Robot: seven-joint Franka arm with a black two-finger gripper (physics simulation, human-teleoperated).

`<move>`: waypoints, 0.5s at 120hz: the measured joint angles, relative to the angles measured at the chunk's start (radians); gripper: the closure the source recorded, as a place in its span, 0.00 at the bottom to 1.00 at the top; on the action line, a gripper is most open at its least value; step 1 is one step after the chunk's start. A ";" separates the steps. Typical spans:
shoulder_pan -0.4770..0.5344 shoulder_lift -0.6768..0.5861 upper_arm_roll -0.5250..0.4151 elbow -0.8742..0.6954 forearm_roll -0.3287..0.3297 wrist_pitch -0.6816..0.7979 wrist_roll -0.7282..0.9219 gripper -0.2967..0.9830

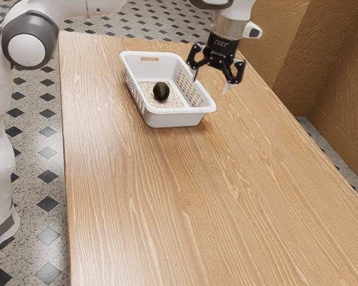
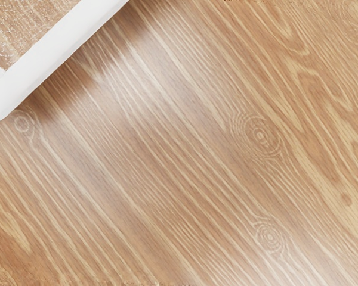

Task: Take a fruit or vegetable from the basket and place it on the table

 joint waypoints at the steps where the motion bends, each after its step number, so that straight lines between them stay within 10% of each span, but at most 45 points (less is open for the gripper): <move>1: 0.000 0.000 0.000 0.000 0.000 -0.002 -0.019 0.23; 60: 0.003 -0.030 0.015 -0.001 -0.035 -0.083 -0.768 0.23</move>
